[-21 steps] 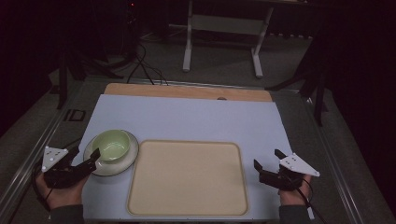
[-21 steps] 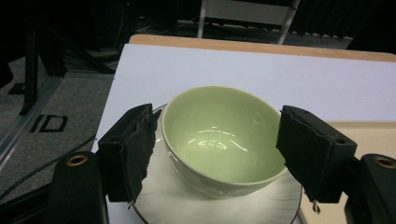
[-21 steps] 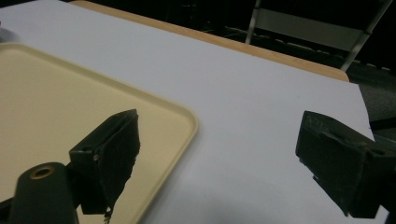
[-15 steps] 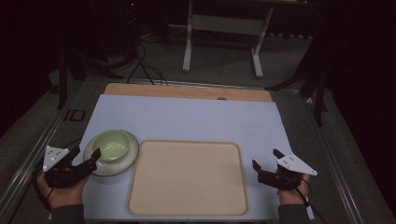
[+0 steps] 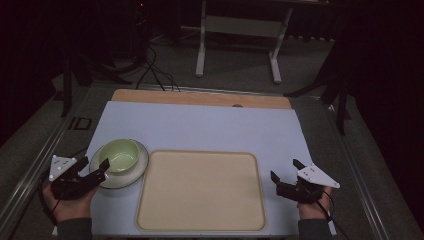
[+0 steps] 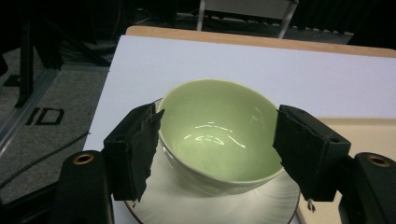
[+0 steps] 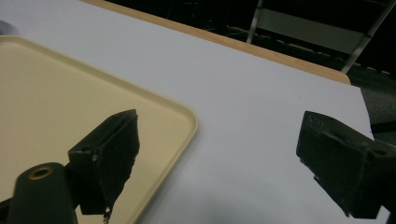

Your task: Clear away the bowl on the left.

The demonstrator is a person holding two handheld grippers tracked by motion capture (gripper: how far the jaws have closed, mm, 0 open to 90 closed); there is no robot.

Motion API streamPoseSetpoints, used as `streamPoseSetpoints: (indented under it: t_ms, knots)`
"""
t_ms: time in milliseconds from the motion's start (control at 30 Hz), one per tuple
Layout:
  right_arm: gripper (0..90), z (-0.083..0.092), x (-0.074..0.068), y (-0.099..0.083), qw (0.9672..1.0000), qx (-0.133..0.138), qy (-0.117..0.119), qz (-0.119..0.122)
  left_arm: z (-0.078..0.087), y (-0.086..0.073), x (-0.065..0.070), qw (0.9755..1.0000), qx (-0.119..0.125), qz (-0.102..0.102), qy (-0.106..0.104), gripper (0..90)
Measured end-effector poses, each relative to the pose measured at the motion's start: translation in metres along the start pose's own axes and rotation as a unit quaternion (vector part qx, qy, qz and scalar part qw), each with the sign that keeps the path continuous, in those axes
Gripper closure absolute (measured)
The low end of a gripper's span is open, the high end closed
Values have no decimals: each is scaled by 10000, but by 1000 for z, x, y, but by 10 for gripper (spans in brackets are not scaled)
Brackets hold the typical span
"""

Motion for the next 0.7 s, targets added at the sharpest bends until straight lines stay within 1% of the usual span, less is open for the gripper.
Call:
streamPoseSetpoints:
  t_ms: [167, 267, 333, 433, 500, 567, 700]
  knots:
    - [128, -1, -1, 0, 10000, -24, -10, 48, -7, 0, -2, 9999, -83, 87, -5, 323]
    - [128, -1, 0, 0, 10000, -21, -26, 62, -11, 1, -4, 9998, -130, 134, 30, 326]
    - [128, -1, 0, 0, 10000, -13, -29, 55, -13, 2, -5, 9997, -166, 138, 61, 330]
    - [128, -1, 0, 0, 10000, -19, -35, 65, -17, 2, -6, 9994, -263, 130, 169, 332]
    - [127, -1, 0, 0, 10000, -15, -35, 78, -19, 3, -7, 9993, -291, 128, 173, 331]
    - [128, -1, 0, 0, 10000, -20, -38, 85, -21, 3, -8, 9992, -308, 113, 219, 330]
    - [128, -1, 0, 0, 10000, -21, -48, 75, -24, 4, -10, 9989, -364, 158, 245, 329]
Point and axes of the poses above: each handheld gripper's, and its own axes: z roughly backward along the jaws, y roughly out of its top, x roughly to its right, the point moved 2 cm from there along -z, roughly forward along the jaws, and after that the axes turned 10 degrees about y, right-handed, at the moved point
